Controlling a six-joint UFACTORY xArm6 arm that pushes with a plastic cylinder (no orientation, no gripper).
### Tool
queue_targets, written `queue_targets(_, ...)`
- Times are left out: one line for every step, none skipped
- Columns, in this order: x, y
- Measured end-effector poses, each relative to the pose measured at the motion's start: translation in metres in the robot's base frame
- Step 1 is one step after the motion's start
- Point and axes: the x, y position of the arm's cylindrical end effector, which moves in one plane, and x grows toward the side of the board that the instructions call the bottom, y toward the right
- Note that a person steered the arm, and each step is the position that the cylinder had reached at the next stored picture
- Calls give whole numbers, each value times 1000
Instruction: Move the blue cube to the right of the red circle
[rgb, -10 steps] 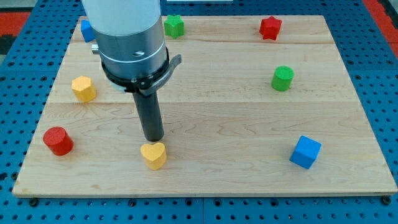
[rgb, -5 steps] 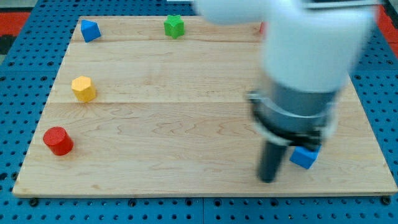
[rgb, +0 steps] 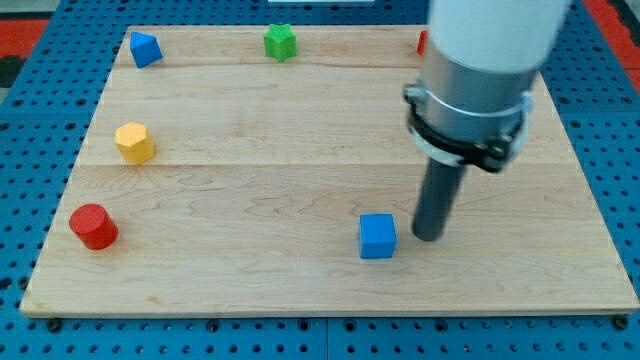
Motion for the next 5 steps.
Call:
queue_targets(2,-21)
queue_targets(-7,-96)
queue_targets(-28,-170)
queue_targets(-35,-170)
queue_targets(-36,-163)
